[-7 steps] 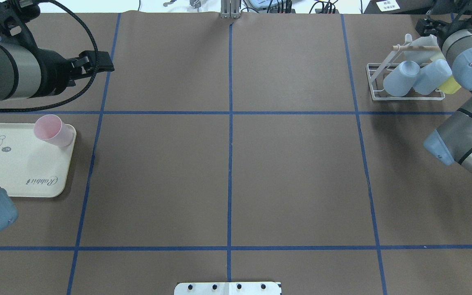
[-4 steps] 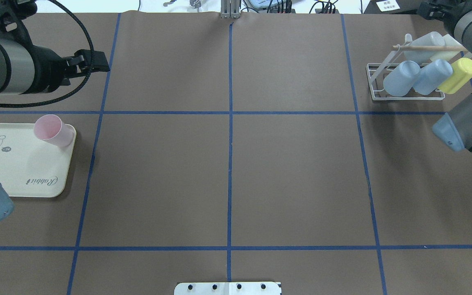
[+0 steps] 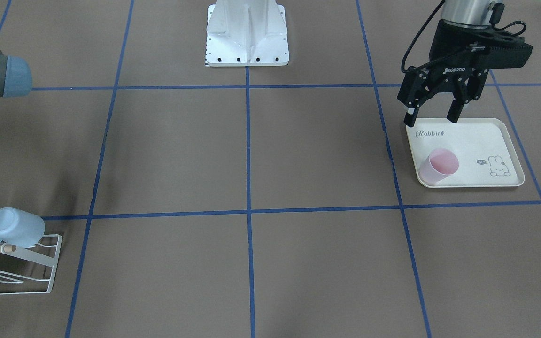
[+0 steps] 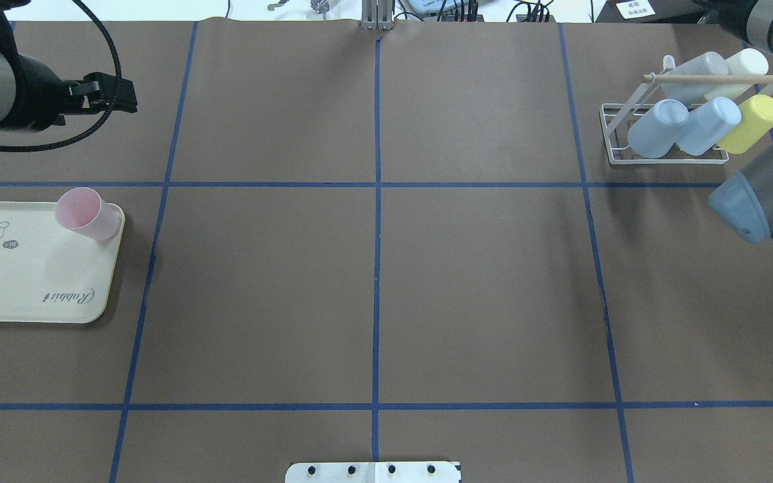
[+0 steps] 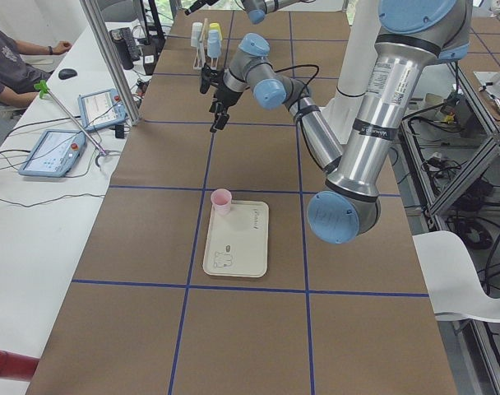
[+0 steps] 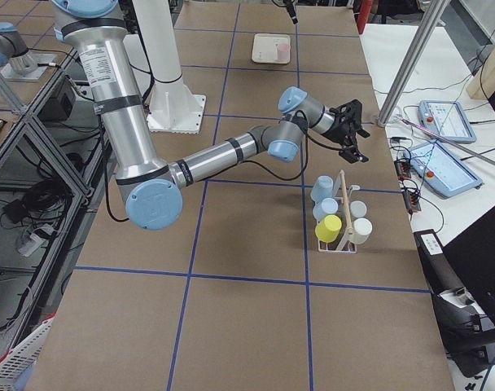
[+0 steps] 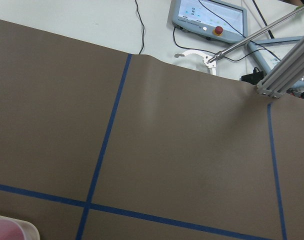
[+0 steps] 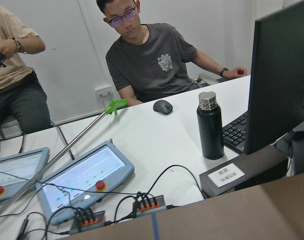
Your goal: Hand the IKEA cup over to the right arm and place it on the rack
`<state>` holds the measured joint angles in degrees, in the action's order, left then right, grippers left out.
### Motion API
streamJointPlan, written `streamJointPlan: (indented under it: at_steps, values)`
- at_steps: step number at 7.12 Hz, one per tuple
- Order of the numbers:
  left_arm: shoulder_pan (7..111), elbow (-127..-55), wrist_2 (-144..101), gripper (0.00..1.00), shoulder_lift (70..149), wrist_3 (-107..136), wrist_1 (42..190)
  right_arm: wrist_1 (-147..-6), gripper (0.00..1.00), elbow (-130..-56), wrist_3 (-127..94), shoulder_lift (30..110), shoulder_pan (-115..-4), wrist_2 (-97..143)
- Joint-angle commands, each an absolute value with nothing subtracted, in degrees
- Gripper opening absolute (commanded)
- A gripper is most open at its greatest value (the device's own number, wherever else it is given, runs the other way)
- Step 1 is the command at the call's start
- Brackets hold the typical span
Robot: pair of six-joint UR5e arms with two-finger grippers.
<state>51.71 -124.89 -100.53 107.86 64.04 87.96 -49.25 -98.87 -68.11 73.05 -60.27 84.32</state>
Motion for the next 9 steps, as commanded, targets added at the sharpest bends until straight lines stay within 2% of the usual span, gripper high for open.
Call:
streamJointPlan:
  at_steps: [1, 3, 5, 7, 9]
  values:
    - [52.2, -124.9, -100.7, 1.0, 107.6, 57.4, 81.4, -54.7, 1.0, -106.2, -80.5, 70.9, -55.0, 87.0]
    - [56.4, -122.6, -110.8, 1.0, 107.0, 50.5, 78.3, -54.3, 1.0, -107.8, -89.2, 67.8, -52.4, 91.4]
    - [61.7, -116.6, -122.1, 1.0, 106.3, 42.8, 78.3, -54.3, 1.0, -107.3, -97.9, 62.6, -49.5, 95.0]
    - [62.7, -109.2, -123.3, 1.0, 105.9, 35.7, 79.7, -54.2, 1.0, -106.5, -101.4, 59.0, -47.1, 94.9]
    - [62.8, -100.5, -126.4, 1.0, 105.8, 35.4, 90.6, -54.1, 1.0, -106.1, -101.6, 58.4, -46.9, 94.9]
